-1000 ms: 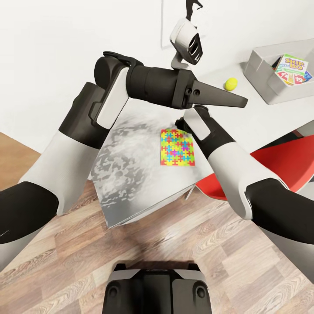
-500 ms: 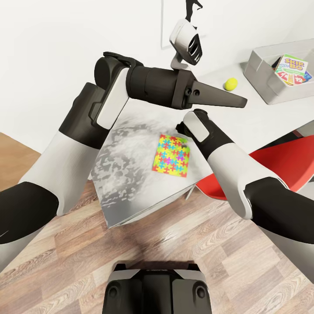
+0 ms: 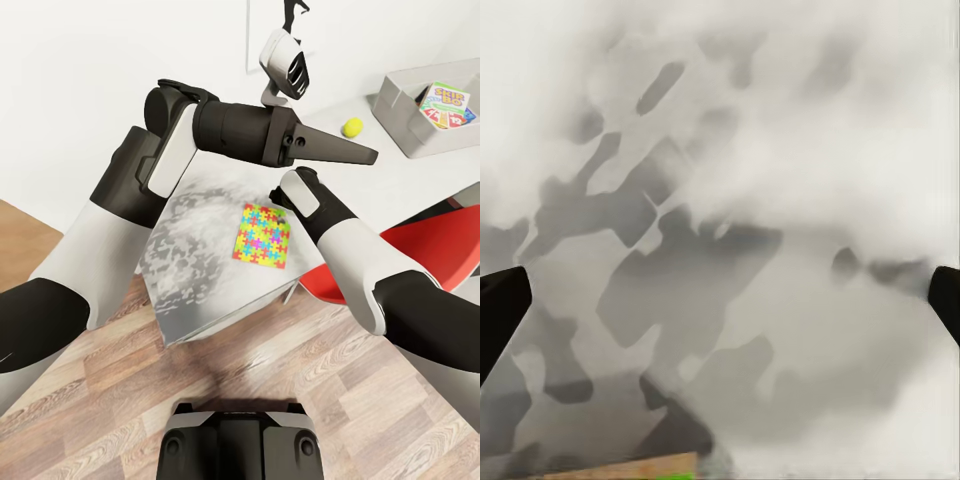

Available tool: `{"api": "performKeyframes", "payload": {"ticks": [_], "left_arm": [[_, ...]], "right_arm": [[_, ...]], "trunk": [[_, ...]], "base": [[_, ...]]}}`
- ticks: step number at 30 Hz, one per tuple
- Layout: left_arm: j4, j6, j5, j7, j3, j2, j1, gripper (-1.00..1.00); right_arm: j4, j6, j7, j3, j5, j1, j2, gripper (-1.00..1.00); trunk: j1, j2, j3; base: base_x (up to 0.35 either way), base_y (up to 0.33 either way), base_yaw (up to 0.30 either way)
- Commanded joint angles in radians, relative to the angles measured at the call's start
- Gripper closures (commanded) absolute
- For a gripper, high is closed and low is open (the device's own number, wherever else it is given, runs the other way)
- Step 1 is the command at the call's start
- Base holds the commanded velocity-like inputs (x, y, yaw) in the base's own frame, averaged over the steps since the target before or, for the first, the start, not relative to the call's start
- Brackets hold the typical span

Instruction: Put all the toys in the child's room - the three board games (two on the bed and one on the table), the two jigsaw puzzles on the table, and the tennis ball on the table - inside the toy box on the table in the child's room.

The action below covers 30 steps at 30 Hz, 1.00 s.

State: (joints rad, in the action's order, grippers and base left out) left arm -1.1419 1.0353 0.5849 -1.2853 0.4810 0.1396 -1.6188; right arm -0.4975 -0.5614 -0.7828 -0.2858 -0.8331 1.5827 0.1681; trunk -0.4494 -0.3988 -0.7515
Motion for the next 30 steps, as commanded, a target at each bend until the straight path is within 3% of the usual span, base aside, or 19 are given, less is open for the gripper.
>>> {"api": "performKeyframes", "payload": {"ticks": [1,30], "left_arm": [[0.001,0.008,0.003,-0.002,0.001,0.000,-0.001,-1.00],[0.001,0.008,0.003,0.000,-0.001,-0.001,-0.001,-1.00]], "right_arm": [[0.000,-0.005,-0.007,-0.003,-0.018,0.000,-0.001,-1.00],[0.000,-0.007,-0.007,-0.003,-0.018,0.003,-0.001,-1.00]], "trunk": [[-0.001,-0.001,-0.001],[-0.001,-0.001,-0.001]], "base": [[-0.054,0.000,0.000],[-0.074,0.073,0.000]]}}
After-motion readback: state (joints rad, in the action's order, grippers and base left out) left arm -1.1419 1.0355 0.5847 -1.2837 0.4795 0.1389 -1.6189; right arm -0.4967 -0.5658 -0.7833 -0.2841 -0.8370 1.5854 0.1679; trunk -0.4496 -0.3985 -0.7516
